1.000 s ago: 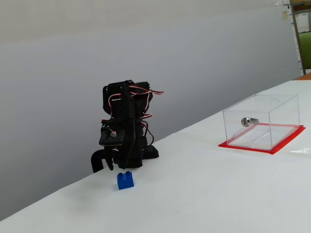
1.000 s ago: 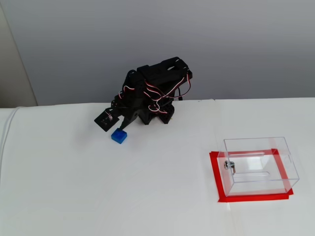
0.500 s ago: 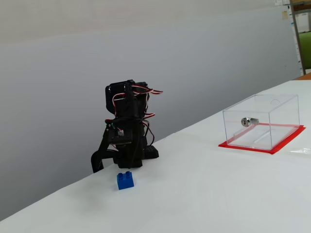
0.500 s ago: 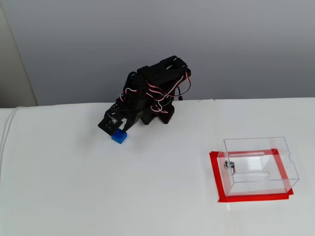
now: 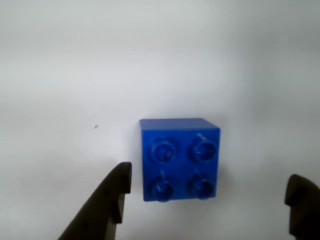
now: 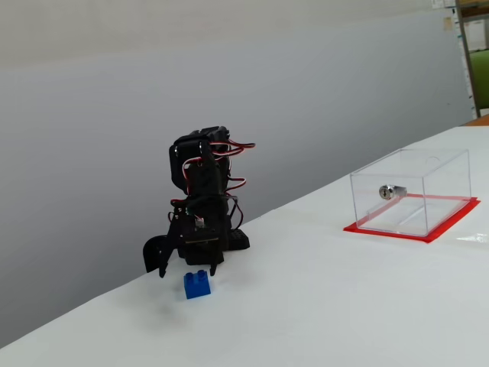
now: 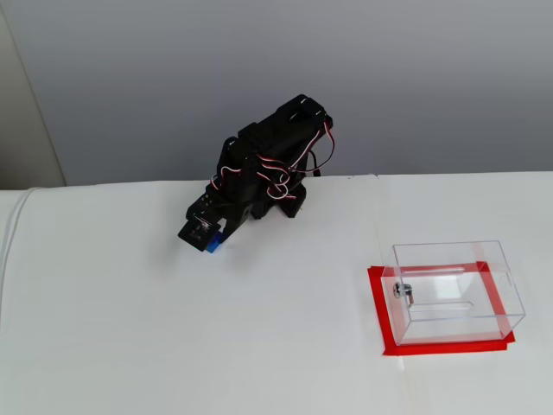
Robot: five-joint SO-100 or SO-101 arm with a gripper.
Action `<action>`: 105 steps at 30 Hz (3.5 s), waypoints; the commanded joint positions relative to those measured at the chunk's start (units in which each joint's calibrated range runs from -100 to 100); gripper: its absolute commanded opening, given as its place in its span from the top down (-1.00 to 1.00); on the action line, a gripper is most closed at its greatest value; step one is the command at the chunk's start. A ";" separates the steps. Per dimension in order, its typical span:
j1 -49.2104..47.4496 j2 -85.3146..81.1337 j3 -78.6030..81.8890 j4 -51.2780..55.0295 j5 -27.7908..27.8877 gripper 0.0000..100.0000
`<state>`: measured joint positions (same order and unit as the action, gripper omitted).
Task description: Pick the blue lego brick and place it into the transparent box
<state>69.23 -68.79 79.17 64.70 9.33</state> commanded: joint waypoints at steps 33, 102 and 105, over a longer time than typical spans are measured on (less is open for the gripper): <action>-0.21 9.69 -0.69 -7.78 0.64 0.56; -85.02 -12.88 -3.40 -34.32 0.06 0.97; -91.23 -12.79 -3.76 -34.58 0.06 0.97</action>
<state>-16.77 -81.40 76.88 31.62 9.43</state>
